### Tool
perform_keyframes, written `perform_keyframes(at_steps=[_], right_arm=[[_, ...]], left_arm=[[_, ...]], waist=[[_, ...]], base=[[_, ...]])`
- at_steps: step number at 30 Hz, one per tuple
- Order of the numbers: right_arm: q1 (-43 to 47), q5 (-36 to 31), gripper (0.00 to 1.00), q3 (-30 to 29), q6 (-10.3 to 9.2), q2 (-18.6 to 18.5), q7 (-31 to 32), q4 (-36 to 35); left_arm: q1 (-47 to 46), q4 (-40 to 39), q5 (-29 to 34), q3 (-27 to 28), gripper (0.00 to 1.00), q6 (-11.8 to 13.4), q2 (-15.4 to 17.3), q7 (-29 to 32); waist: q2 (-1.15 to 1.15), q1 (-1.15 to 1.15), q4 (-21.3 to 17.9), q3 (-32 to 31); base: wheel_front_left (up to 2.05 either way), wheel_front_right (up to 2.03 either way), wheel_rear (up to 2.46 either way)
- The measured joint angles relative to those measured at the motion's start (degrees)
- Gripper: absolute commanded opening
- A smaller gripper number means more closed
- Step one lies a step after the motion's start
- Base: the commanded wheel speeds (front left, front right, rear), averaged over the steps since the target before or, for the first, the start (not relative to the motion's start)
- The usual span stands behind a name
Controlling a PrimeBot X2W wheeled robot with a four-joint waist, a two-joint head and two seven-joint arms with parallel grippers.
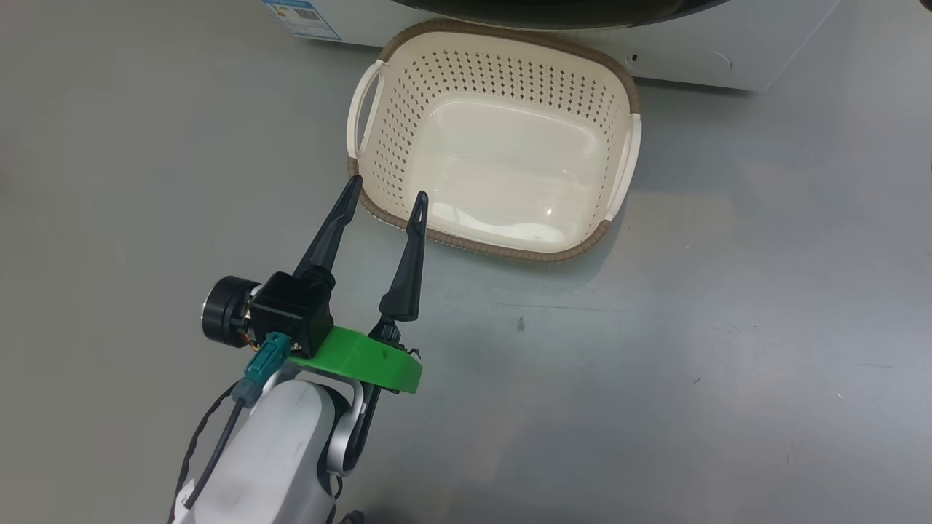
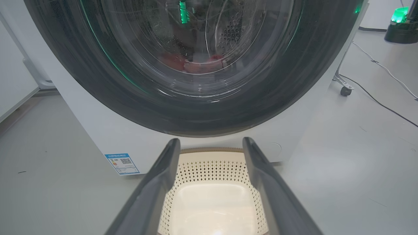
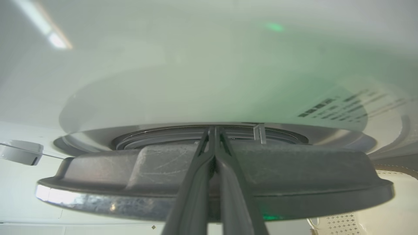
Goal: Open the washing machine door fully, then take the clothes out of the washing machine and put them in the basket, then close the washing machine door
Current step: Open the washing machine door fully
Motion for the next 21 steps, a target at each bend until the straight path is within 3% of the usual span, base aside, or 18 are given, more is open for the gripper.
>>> perform_keyframes(at_steps=[21], right_arm=[[0.5,6.2,0.00,-0.1,2.61,-0.8,10.7,4.5]], left_arm=[[-0.1,1.0,0.2,0.4,1.00,0.0,0.0,0.0]], waist=[[0.00,0.00,-1.6,-1.5]], base=[[0.00,0.00,0.00]])
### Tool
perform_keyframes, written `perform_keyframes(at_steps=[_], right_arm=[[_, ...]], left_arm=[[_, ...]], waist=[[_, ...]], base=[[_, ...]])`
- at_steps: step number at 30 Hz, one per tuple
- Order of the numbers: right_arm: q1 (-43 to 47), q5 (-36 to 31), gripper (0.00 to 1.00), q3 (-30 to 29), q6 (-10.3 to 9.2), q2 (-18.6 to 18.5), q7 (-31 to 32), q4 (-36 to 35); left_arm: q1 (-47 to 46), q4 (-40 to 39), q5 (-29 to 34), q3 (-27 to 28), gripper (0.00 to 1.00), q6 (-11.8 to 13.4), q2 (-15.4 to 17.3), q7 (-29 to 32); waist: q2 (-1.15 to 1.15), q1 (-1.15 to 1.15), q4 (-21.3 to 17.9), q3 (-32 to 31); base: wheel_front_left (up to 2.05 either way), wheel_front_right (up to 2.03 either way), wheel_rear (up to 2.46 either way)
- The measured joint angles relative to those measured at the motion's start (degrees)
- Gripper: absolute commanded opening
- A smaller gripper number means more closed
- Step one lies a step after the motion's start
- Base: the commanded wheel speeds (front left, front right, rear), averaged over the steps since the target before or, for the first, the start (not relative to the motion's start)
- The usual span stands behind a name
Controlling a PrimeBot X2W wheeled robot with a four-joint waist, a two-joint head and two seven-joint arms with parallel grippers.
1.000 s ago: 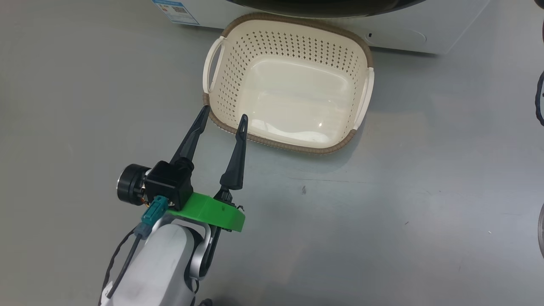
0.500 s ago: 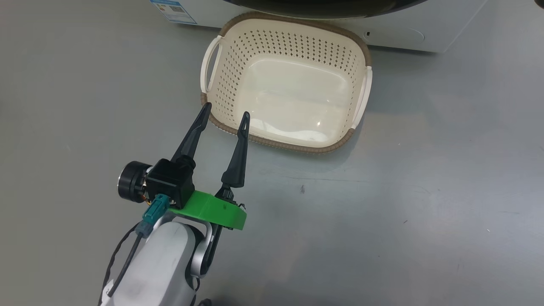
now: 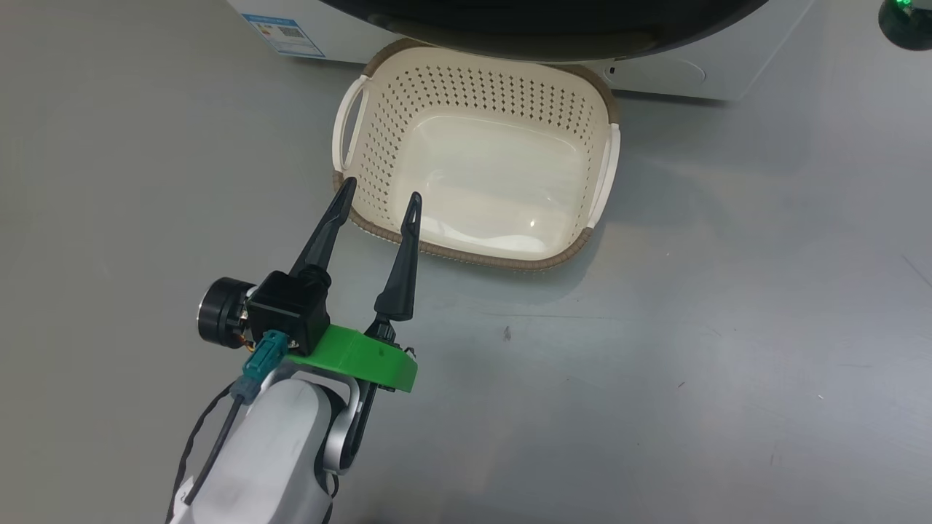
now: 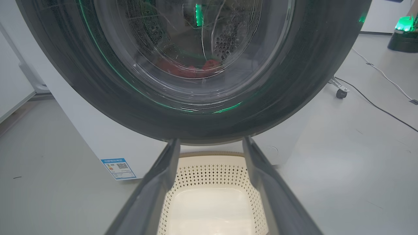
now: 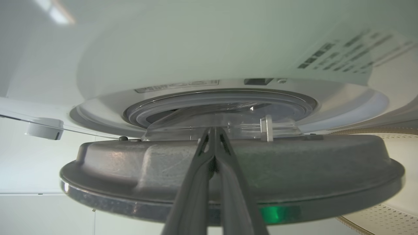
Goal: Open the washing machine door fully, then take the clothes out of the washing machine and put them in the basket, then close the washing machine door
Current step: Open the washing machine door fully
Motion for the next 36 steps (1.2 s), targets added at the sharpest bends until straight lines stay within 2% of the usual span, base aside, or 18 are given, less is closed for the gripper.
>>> perform_keyframes(at_steps=[20,36], right_arm=[[8.1,1.7,0.00,1.4,2.70,1.7,5.7,2.7],[16.1,2.2,0.00,2.5,3.46,5.2,6.6,5.3]], left_arm=[[0.9,2.0,0.1,0.4,1.00,0.0,0.0,0.0],[4.1,3.8,0.0,1.2,1.00,0.0,0.0,0.0]], waist=[[0.00,0.00,-1.2,-5.1],[0.00,0.00,-0.7,-11.2]], base=[[0.00,0.00,0.00],[0.00,0.00,0.00]])
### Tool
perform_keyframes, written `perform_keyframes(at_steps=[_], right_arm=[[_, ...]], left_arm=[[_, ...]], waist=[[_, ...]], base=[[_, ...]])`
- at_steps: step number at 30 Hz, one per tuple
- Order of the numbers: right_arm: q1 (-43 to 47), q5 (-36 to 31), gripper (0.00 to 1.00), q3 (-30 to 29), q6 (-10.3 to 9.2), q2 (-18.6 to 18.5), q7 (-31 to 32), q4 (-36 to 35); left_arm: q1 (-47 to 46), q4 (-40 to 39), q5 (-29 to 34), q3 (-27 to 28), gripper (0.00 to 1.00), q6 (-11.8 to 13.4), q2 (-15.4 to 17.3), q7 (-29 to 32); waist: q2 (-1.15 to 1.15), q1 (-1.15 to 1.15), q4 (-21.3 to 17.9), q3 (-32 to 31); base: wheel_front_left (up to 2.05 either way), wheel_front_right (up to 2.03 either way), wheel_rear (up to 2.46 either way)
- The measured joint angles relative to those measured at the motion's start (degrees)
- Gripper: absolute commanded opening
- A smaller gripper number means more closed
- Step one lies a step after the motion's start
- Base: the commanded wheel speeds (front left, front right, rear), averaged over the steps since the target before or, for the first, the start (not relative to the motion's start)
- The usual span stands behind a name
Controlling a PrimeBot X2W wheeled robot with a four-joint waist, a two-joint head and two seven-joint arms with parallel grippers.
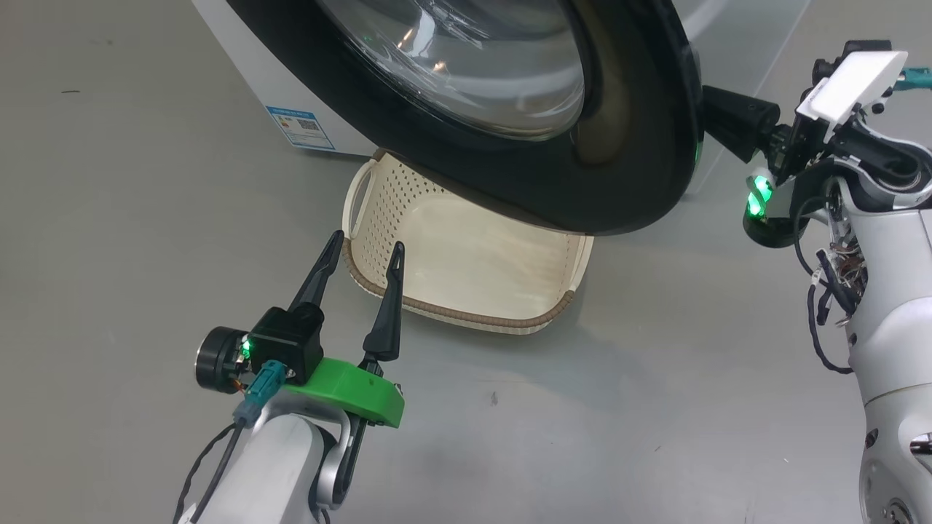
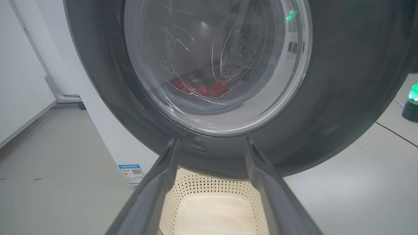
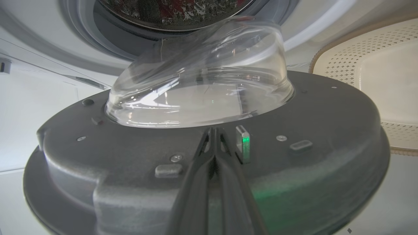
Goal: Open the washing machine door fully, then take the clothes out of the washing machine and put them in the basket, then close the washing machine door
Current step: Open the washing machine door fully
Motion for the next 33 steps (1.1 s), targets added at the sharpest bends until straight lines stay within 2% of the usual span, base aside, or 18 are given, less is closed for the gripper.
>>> perform_keyframes(at_steps=[15,33], right_arm=[[8.4,2.5,0.00,0.4,0.53,3.7,-0.1,1.9],[17.7,4.8,0.00,5.3,0.98,4.5,-0.6,-1.4]], left_arm=[[5.2,2.8,0.5,2.6,1.00,0.0,0.0,0.0],[9.3,4.2,0.9,3.7,1.00,0.0,0.1,0.0]], waist=[[0.00,0.00,1.6,-6.6],[0.00,0.00,5.6,-12.4]], base=[[0.00,0.00,0.00],[0.00,0.00,0.00]])
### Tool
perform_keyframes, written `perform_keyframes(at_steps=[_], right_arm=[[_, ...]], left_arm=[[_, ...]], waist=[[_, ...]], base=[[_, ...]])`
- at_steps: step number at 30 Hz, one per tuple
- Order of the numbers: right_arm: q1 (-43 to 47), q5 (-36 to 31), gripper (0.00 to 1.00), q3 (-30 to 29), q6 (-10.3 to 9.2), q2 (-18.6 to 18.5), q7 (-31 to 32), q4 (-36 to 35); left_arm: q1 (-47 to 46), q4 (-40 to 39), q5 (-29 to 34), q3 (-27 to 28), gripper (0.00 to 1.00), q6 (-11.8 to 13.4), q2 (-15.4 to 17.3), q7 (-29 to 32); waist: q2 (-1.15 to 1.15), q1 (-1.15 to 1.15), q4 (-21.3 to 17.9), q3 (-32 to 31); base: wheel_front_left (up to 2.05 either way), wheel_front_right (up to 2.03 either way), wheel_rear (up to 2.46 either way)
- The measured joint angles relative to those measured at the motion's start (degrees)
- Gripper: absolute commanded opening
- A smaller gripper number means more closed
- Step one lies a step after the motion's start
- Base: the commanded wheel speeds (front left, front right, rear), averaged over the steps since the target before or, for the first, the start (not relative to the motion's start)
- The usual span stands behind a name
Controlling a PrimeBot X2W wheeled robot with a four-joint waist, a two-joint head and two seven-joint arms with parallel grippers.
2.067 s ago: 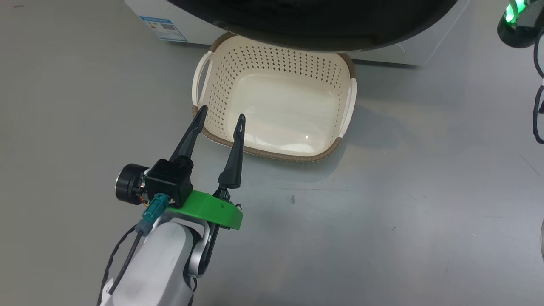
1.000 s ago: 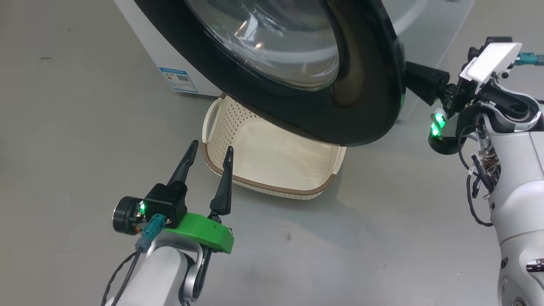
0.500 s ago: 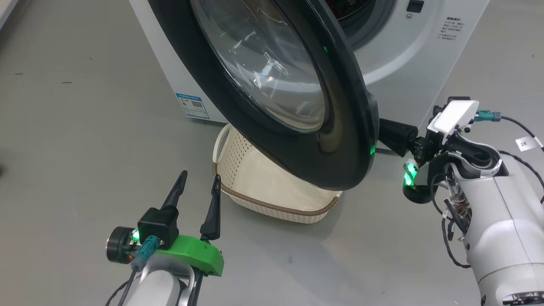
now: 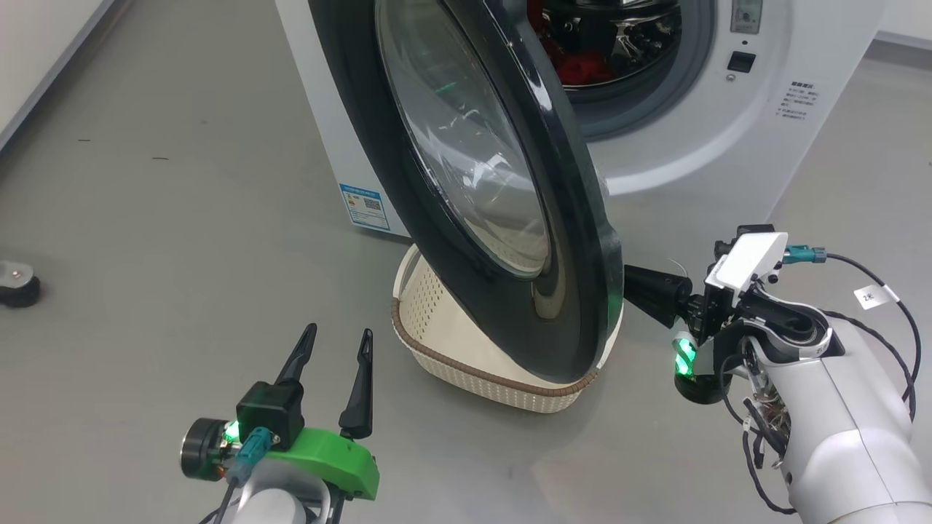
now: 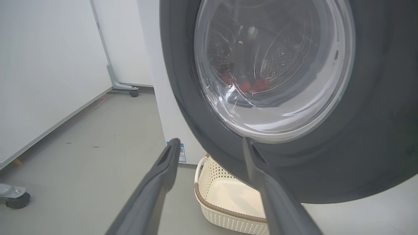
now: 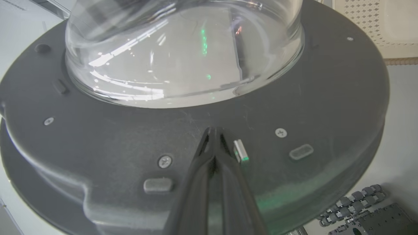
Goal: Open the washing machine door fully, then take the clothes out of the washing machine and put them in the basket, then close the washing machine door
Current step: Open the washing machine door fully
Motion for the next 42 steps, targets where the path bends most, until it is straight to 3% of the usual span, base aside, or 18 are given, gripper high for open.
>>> perform_keyframes(at_steps=[10,28,42], right_arm=[[4.9,8.0,0.00,7.6,0.00,0.0,-1.2,-5.0],[9.1,14.1,0.00,20.7,0.00,0.1,-7.6,-12.1],[10.0,14.8,0.00,22.7,0.00,0.1,-13.8,-14.1]], left_arm=[[0.5,0.3,0.6,-1.0,1.00,0.0,0.1,0.0],[1.6,0.6,1.1,-0.5,1.00,0.0,0.4,0.0],[1.8,0.3,1.6,0.6,1.00,0.0,0.4,0.0]], waist=[[0.00,0.00,3.4,-1.6],[0.00,0.00,7.6,-3.2],[0.00,0.00,7.3,-3.0]], base=[[0.00,0.00,0.00],[0.00,0.00,0.00],[0.00,0.00,0.00]])
